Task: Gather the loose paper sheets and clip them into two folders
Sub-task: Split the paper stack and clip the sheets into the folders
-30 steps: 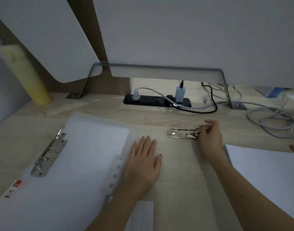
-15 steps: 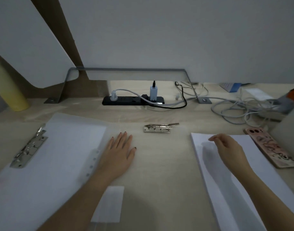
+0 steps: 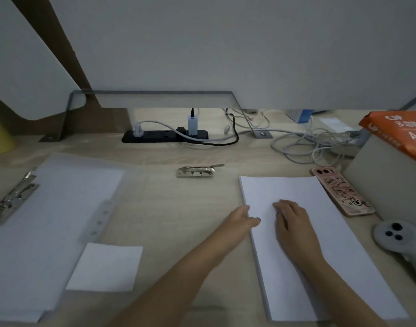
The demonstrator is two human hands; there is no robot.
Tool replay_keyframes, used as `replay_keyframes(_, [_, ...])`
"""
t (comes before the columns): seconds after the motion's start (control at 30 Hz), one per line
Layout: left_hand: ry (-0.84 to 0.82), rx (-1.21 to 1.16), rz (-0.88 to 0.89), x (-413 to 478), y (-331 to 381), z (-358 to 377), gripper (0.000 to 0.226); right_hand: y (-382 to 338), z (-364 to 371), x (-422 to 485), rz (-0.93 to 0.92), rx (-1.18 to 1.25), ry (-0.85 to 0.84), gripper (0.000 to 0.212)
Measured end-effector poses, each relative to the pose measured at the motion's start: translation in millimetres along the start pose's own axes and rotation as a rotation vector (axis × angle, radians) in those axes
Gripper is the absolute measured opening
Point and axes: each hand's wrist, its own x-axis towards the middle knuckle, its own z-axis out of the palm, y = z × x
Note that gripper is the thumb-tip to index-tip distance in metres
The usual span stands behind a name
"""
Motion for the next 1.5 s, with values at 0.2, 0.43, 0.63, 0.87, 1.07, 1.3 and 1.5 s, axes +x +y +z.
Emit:
replay_keyframes(0.2, [0.017,-0.358,-0.155,12.0,11.7,5.2,0.014,3.0,1.7,0.1,-0.021,-0.028,0.008,0.029])
replay_keyframes(0.43, [0.076,-0.453,-0.237,15.6,20.0,-1.1,0.015,11.0,-16.9,7.4,0.098,0.099,0.068,0.031])
replay_keyframes(0.63, [0.016,-0.519,-0.181,10.0,9.4,-1.3,0.044,51.4,-47.1,10.6,0.352,0.069,0.149,0.033])
replay_keyframes(0.87, [-0.02,-0.53,-0.185,8.1,10.7,0.7,0.017,56.4,-45.9,6.1,0.35,0.068,0.11,0.034])
replay_keyframes(1.07, [0.007,-0.533,-0.228,15.8,16.9,-3.9,0.015,32.6,-40.7,3.7,0.226,-0.022,0.149,0.034])
replay_keyframes(1.3, [0.06,-0.512,-0.331,31.1,31.7,-10.3,0.028,-9.1,-5.8,-10.9,0.082,0.084,0.033,0.033])
replay_keyframes(1.5, [0.018,-0.332,-0.255,36.1,32.7,-2.1,0.009,-6.4,0.0,-13.2,0.077,0.061,0.023,0.032])
